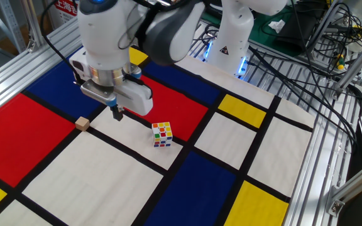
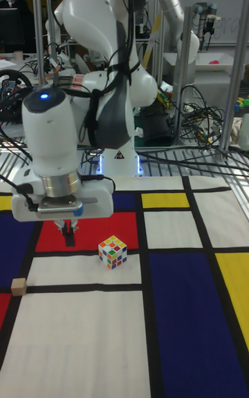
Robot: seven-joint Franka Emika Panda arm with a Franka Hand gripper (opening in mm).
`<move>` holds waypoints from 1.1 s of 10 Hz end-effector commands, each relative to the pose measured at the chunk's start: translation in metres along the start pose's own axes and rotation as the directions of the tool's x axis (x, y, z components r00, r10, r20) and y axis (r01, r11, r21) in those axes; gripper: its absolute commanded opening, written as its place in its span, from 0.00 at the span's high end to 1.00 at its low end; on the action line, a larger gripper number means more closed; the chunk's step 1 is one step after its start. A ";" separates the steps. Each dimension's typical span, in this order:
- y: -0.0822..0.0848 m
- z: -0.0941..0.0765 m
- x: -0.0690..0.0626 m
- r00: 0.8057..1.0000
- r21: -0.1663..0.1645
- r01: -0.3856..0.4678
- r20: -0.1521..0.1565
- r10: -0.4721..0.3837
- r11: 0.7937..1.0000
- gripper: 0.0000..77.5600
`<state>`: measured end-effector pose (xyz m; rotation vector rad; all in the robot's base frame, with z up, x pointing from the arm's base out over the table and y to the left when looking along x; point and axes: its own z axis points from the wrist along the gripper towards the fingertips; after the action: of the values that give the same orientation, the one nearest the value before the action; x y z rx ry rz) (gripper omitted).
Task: Use the gripper to push the small block from left to right
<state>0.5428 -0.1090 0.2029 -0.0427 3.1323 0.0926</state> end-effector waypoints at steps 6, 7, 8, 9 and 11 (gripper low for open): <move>-0.095 0.023 -0.005 0.999 0.091 0.046 -0.027 -0.044 0.995 1.00; -0.095 0.023 -0.005 0.996 0.087 0.081 -0.052 -0.077 0.993 1.00; -0.095 0.023 -0.005 0.993 0.085 0.109 -0.056 -0.104 0.990 1.00; -0.095 0.023 -0.005 0.981 0.072 0.179 -0.090 -0.172 0.981 1.00; -0.095 0.023 -0.005 0.980 0.045 0.179 -0.095 -0.174 0.983 1.00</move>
<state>0.5482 -0.2012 0.1753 -0.2504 3.1782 -0.0198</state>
